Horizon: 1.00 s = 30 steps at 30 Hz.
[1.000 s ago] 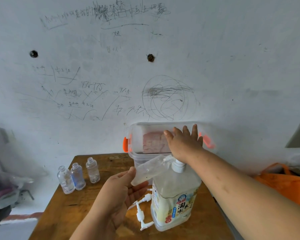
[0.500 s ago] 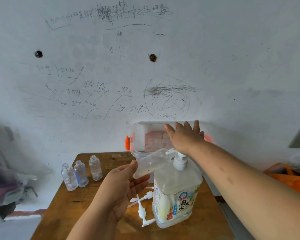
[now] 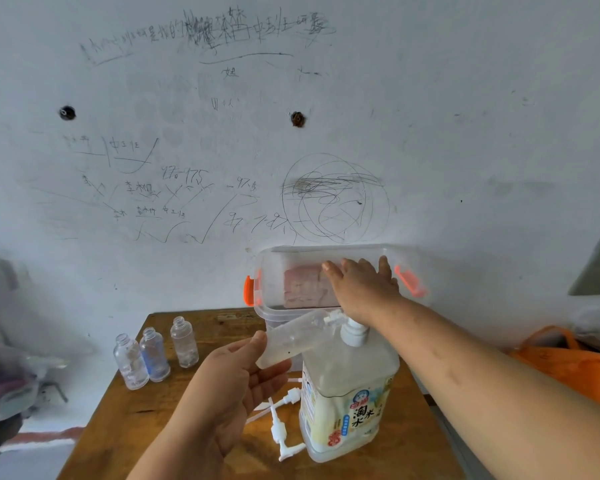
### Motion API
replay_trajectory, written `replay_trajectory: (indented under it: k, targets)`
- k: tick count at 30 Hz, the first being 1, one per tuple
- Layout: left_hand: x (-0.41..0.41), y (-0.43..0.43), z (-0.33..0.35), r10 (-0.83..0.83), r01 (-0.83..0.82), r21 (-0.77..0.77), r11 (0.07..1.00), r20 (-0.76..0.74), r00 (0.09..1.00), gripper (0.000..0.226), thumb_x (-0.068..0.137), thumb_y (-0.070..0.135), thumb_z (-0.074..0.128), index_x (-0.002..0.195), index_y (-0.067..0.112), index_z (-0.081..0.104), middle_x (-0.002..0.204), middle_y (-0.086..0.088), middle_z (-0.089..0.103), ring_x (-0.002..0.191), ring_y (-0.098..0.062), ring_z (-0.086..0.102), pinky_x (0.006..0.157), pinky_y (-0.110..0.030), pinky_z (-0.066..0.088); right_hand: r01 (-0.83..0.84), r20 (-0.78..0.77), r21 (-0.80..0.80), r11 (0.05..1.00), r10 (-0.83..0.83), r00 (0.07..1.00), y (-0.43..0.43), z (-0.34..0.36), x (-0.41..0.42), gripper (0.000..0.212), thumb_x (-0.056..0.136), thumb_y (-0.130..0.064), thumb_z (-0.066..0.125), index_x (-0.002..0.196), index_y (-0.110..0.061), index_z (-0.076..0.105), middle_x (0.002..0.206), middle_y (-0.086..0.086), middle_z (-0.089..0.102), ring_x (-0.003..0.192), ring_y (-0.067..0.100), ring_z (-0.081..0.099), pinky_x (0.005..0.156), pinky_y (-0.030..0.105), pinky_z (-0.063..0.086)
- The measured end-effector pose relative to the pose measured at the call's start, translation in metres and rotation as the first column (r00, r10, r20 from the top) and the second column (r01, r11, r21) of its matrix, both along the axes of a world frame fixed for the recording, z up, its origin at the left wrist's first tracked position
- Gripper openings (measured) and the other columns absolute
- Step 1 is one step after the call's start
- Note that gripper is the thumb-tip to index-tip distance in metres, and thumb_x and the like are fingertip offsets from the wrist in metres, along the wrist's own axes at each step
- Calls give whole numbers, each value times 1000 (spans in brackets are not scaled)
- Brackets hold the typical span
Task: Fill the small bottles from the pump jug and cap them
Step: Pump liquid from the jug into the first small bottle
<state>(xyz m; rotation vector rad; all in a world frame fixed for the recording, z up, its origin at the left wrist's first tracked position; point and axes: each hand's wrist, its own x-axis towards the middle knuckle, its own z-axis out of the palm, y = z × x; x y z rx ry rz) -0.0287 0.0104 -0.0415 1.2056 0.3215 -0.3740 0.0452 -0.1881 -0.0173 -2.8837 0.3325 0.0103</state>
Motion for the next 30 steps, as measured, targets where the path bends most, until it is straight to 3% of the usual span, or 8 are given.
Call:
replay_trajectory:
  k: [2,6,9,11,17,25,27,30]
  targets:
    - [-1,1,4,-2,2,-4,1000,16,1000,21,96,19,57,107,2,59,103,-24,70,91,-38,70,75,-43,58,-11,40,35,999,9,999,2,13,-7,54,99,-51,17,146,-24,28,154,13,20,143,41,8,112,63,8]
    - [-3,-1,9,4,-4,-10,1000,35,999,15,96,18,56,102,5,58,99,-22,70,89,-37,70,71,-42,57,41,66,88,995,-46,997,1,19,5,65,96,-59,12,149,-23,23,157,7,18,146,36,-4,117,55,4]
    - [-1,-1,7,2,-1,-27,1000,31,1000,16,96,19,57,102,4,59,98,-22,71,90,-37,70,70,-41,57,-87,71,-70,994,92,993,-4,8,9,50,99,-47,18,147,-32,22,154,12,25,142,42,14,109,66,8]
    - [1,-2,4,0,0,-29,1000,26,1000,17,95,19,57,102,4,59,96,-21,72,89,-37,71,70,-41,57,-84,82,-74,994,90,992,-5,6,8,47,100,-41,22,146,-33,21,152,13,27,140,43,18,107,68,11]
    - [6,-3,-5,-9,10,-57,998,21,1000,21,95,20,57,103,1,61,85,-20,75,89,-36,71,73,-42,57,-20,35,-41,999,21,999,-8,-7,20,55,93,-24,21,147,-32,12,152,13,23,141,45,12,111,65,11]
    - [-1,-1,-3,-23,23,-35,999,9,1000,21,96,19,56,105,0,59,80,-19,75,79,-32,72,69,-40,58,28,21,58,998,-29,999,-7,-18,22,55,92,-30,16,146,-33,13,151,13,24,141,46,10,112,64,9]
    - [-4,0,0,-25,26,-36,999,25,999,20,96,18,56,104,1,60,81,-19,75,85,-35,72,72,-41,57,-25,73,4,1000,24,997,-8,-12,21,50,97,-43,18,144,-28,25,149,13,31,140,42,17,111,64,9]
    - [-5,0,4,-27,29,-41,999,43,999,18,96,18,57,102,2,61,84,-19,76,88,-36,72,72,-41,57,-9,122,53,999,3,993,-10,0,28,80,87,-69,4,140,-19,37,149,8,37,145,33,16,116,55,7]
